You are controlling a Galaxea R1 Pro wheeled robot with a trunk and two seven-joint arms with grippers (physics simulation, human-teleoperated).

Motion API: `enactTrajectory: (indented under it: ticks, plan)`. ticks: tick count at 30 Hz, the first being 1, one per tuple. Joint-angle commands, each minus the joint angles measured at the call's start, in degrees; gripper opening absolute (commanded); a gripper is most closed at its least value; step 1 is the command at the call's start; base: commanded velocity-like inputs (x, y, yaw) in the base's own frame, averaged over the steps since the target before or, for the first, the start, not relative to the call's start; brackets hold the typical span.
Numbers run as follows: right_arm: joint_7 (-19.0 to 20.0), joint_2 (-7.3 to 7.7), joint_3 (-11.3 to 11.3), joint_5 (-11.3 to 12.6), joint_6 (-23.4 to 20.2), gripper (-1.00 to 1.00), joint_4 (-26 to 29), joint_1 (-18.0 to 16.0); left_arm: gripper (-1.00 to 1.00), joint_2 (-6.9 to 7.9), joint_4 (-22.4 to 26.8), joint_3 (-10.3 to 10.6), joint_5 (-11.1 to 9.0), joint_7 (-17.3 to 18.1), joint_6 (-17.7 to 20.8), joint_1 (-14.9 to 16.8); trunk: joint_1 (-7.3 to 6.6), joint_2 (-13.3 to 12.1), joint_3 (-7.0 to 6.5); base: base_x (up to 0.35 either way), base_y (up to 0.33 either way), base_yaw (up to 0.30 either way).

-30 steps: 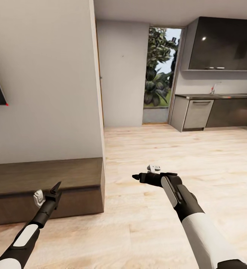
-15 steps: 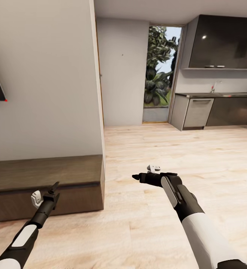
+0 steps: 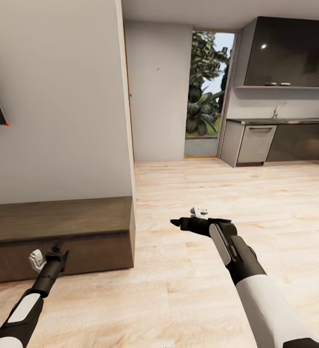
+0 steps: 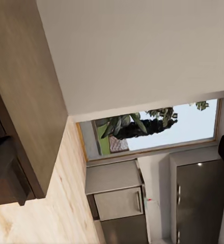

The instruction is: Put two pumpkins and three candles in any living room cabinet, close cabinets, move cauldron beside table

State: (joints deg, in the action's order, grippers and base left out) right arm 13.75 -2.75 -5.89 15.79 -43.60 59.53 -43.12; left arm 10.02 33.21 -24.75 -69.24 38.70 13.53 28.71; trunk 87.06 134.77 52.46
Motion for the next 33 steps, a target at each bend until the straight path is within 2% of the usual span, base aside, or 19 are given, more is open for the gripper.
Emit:
enactTrajectory:
  ticks: [1,15,28,33]
  plan:
    - [0.2,0.0,0.0,-0.2,-0.3,1.0,0.2,0.0,1.0,0.0,0.0,-0.3,-0.5,0.2,0.6,0.0,0.21,0.4,0.24,0.0,0.0,0.0]
    - [0.1,-0.06,0.0,-0.2,-0.3,1.0,0.4,0.0,1.0,0.0,0.0,-0.4,-0.4,0.0,0.6,0.0,3.29,6.1,2.75,0.0,0.0,0.0]
    - [0.0,-0.07,-0.1,-0.3,-0.3,1.0,0.4,1.4,1.0,0.0,0.0,-0.4,-0.1,-0.1,0.6,0.0,3.29,6.1,2.75,0.0,0.0,0.0]
    - [0.0,-0.07,-0.1,-0.3,-0.3,1.0,0.4,1.5,1.0,0.0,0.0,-0.4,-0.1,0.0,0.6,0.0,3.29,6.1,2.75,0.136,-0.094,0.0]
